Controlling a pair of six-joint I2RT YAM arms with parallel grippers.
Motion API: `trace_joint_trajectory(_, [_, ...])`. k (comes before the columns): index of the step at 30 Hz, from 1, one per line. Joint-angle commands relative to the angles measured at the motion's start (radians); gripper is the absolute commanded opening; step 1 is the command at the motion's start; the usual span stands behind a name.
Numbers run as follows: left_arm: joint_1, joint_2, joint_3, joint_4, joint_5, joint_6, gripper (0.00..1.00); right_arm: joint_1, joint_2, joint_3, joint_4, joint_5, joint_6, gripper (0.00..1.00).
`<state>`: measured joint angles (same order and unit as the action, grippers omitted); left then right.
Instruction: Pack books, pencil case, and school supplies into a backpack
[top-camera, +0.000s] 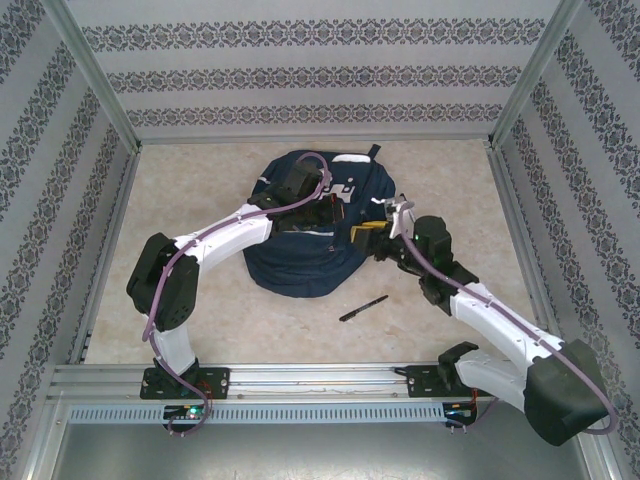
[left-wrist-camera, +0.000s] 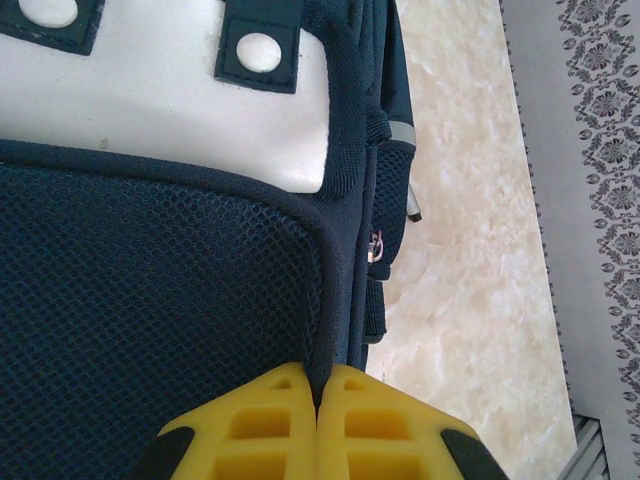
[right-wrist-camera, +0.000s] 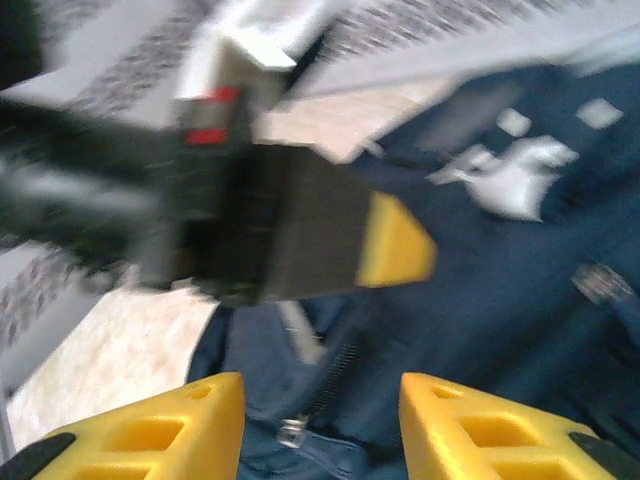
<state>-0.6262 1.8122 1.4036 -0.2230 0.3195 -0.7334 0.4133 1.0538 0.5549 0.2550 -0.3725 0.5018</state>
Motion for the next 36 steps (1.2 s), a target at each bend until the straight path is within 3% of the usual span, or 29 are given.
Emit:
trace_joint_trajectory(1, [0.008,-0.001,0.024,0.080,0.035,0.045,0.01,-0.029,0.055,0.090,-0.278,0.075,0.269,0.44])
trace_joint_trajectory(8, [0.017,-0.006,0.009,0.128,0.081,0.000,0.00,-0.033,0.236,0.292,-0.396,-0.112,0.371,0.46])
trace_joint_trajectory(9, [0.021,-0.009,0.005,0.129,0.080,0.004,0.05,-0.032,0.259,0.308,-0.391,-0.124,0.365,0.45])
trace_joint_trajectory(12, [0.041,-0.011,-0.003,0.118,0.067,0.012,0.35,-0.033,0.321,0.351,-0.430,-0.103,0.306,0.43])
trace_joint_trajectory(13, [0.048,-0.014,-0.003,0.102,0.072,0.009,0.36,-0.034,0.333,0.365,-0.455,-0.075,0.284,0.43])
trace_joint_trajectory(19, [0.068,-0.137,-0.053,-0.045,0.090,0.104,0.39,-0.032,0.380,0.470,-0.700,0.060,0.211,0.47])
trace_joint_trajectory(24, [0.059,-0.300,-0.178,-0.166,0.102,0.060,0.41,0.010,0.429,0.550,-0.813,0.083,0.258,0.50])
trace_joint_trajectory(29, [-0.009,-0.435,-0.306,-0.211,0.045,-0.046,0.42,0.095,0.511,0.657,-0.884,0.155,0.251,0.51])
trace_joint_trajectory(33, [-0.089,-0.422,-0.335,-0.188,0.005,-0.081,0.48,0.123,0.587,0.684,-0.901,0.165,0.266,0.51])
trace_joint_trajectory(35, [-0.107,-0.390,-0.328,-0.188,-0.008,-0.093,0.50,0.129,0.625,0.700,-0.908,0.140,0.285,0.47])
trace_joint_trajectory(36, [-0.114,-0.379,-0.326,-0.187,-0.019,-0.093,0.50,0.132,0.637,0.709,-0.911,0.130,0.293,0.39])
